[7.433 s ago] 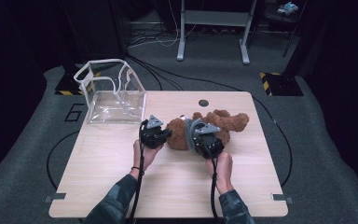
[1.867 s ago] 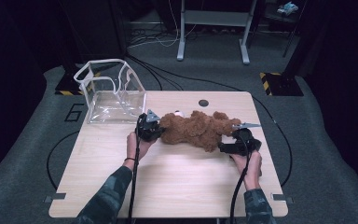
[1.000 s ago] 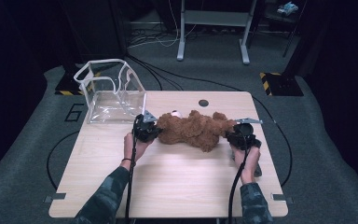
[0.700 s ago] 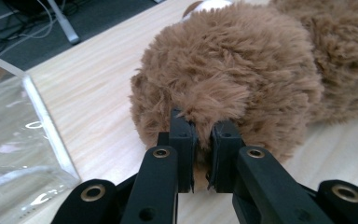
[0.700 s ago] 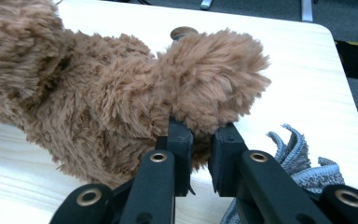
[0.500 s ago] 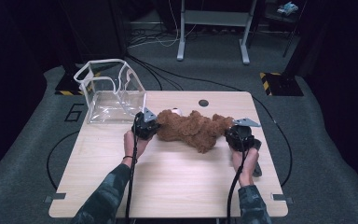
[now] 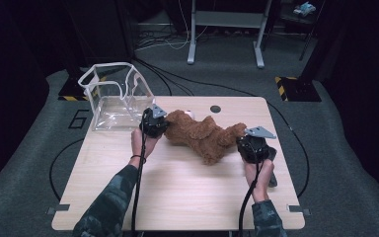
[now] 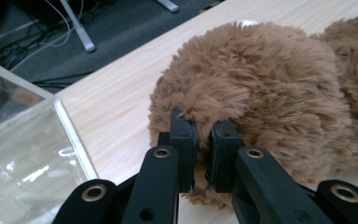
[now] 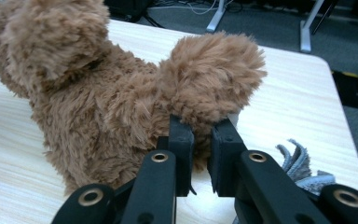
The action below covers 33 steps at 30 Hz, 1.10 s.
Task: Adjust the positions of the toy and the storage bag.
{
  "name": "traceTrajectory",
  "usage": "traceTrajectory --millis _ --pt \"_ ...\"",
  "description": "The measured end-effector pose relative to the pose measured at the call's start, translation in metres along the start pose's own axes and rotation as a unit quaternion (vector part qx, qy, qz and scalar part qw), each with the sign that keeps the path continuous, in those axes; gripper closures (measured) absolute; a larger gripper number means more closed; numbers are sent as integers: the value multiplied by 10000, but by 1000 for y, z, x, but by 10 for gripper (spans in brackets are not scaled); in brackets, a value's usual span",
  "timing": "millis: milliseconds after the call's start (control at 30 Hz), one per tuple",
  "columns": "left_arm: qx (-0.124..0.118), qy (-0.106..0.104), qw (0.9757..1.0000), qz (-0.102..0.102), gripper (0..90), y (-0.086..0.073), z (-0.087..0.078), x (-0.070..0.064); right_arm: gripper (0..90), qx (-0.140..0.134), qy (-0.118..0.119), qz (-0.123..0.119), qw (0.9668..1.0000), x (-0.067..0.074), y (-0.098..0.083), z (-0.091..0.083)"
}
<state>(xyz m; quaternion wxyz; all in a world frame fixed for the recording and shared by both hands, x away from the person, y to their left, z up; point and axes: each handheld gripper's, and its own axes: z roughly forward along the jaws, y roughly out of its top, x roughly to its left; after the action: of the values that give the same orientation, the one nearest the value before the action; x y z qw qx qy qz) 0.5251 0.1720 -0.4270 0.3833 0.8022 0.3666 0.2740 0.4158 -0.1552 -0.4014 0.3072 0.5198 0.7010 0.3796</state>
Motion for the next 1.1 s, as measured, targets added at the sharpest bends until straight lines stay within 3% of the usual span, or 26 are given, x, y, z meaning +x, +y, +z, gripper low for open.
traceTrajectory --millis 267,467,667,733,800,867,967,1000,1100 --pt "93 23 9999 78 828 15 11 4 817 -151 -4 -186 9997 8 3 -13" --pt "333 69 9993 126 828 24 25 5 817 -151 68 -295 9994 19 -1 -19" --pt "798 91 9967 116 816 20 44 4 816 62 215 -412 9989 33 -12 -15" --pt "771 99 9970 -16 793 16 44 6 815 139 292 -363 9988 34 -17 -9" --pt "773 102 9969 -99 717 13 39 9 812 157 306 -327 9989 33 -19 -8" --pt "732 -25 9968 -314 567 11 32 13 806 203 347 -305 9987 31 -19 -7" --pt "664 -209 9971 -303 417 7 20 10 800 270 404 -295 9984 30 -19 -6" --pt "651 -210 9975 -191 391 6 15 5 800 274 412 -284 9984 31 -19 -6" --pt "651 -426 9968 -182 303 4 6 -3 797 322 434 -293 9981 31 -19 -4"
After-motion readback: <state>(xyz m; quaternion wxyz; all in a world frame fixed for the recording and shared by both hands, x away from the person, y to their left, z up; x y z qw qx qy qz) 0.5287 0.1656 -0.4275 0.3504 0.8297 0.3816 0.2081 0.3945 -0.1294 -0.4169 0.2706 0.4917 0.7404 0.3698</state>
